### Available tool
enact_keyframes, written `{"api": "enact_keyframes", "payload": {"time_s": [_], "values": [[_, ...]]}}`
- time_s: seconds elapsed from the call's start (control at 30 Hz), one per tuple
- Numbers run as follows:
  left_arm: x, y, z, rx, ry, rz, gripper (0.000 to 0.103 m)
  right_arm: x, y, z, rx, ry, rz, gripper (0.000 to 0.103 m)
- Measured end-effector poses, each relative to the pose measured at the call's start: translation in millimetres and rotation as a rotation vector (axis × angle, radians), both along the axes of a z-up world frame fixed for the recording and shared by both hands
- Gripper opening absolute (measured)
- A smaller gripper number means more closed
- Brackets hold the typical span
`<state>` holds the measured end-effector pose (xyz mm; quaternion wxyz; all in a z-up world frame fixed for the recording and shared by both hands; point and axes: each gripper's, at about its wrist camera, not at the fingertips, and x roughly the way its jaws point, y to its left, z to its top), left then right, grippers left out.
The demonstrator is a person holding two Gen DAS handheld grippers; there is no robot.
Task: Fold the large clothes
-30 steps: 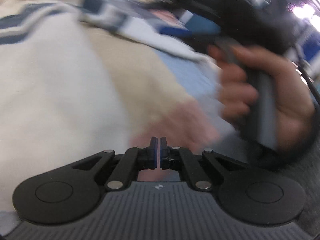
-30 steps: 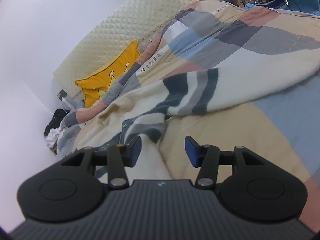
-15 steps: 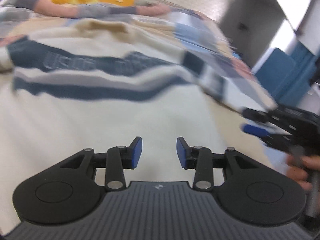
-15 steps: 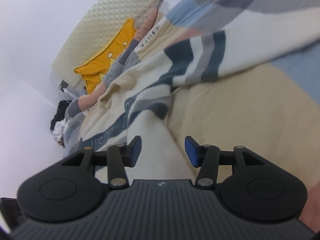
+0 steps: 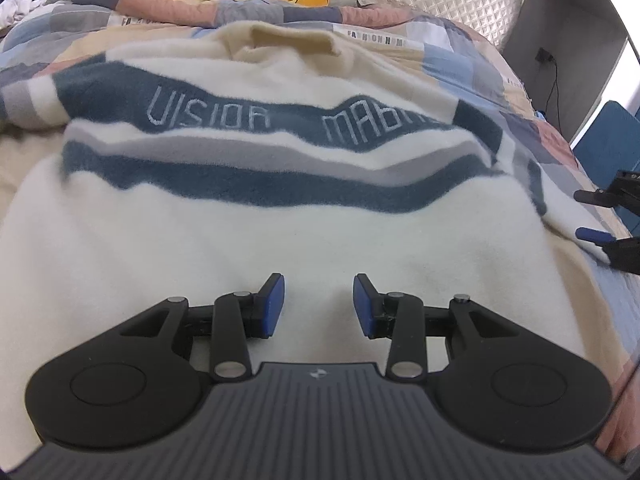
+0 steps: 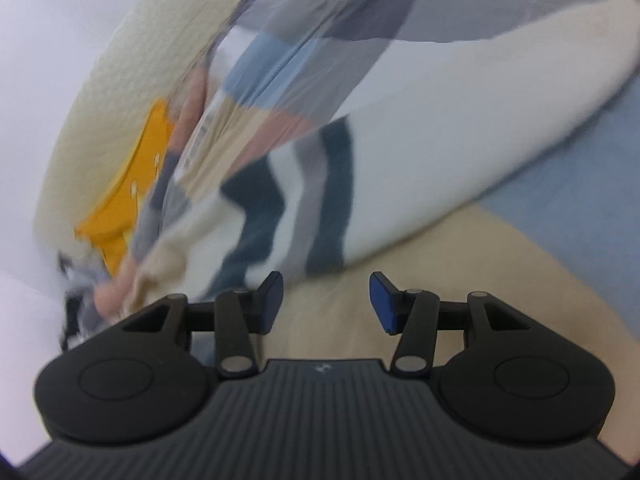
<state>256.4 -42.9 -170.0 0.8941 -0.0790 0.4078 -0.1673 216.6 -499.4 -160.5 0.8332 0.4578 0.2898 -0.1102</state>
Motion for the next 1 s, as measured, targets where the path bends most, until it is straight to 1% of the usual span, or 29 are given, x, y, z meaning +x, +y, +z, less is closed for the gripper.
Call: {"api": "enact_keyframes", "payload": {"time_s": [0.07, 0.13, 0.27, 0.33, 0.43, 0.5, 0.53, 0.57, 0.6, 0.63, 0.67, 0.73, 0.83, 1.0], "values": [[0, 1, 0, -0.019, 0.007, 0.011, 0.043, 1, -17, -12, 0.025, 0.017, -0.081, 0.051], [-1, 5, 0, -0.046, 0.015, 0.026, 0.043, 0, -35, -29, 0.087, 0.029, -0.157, 0.052], [-3, 9, 1, -0.071, 0.015, 0.05, 0.043, -2, -69, -61, 0.216, -0.033, -0.249, 0.048], [-5, 11, 1, -0.078, 0.012, 0.064, 0.043, -4, -78, -67, 0.201, -0.036, -0.288, 0.047], [-7, 12, 1, -0.083, 0.011, 0.076, 0.043, -7, -85, -69, 0.18, -0.078, -0.37, 0.047], [-7, 13, 1, -0.087, 0.011, 0.083, 0.043, -6, -94, -67, 0.119, -0.111, -0.414, 0.047], [-7, 13, 1, -0.088, 0.01, 0.085, 0.043, -3, -99, -65, 0.088, -0.121, -0.425, 0.038], [-7, 13, 0, -0.088, 0.009, 0.085, 0.043, 1, -106, -65, 0.071, -0.118, -0.425, 0.023], [-7, 13, 0, -0.09, 0.008, 0.085, 0.043, 5, -114, -65, 0.071, -0.121, -0.41, 0.016], [-7, 14, 0, -0.092, 0.007, 0.086, 0.043, 10, -122, -61, 0.06, -0.115, -0.383, 0.012], [-7, 14, 0, -0.097, 0.007, 0.088, 0.043, 14, -128, -55, 0.037, -0.123, -0.361, 0.011], [-7, 15, 0, -0.098, 0.004, 0.089, 0.043, 25, -136, -34, -0.038, -0.161, -0.301, 0.01], [-9, 14, 1, -0.091, -0.01, 0.091, 0.043, 48, -144, 18, -0.132, -0.229, -0.231, 0.009], [-9, 13, 3, -0.095, -0.03, 0.09, 0.043, 91, -145, 110, -0.268, -0.343, -0.167, 0.009]]}}
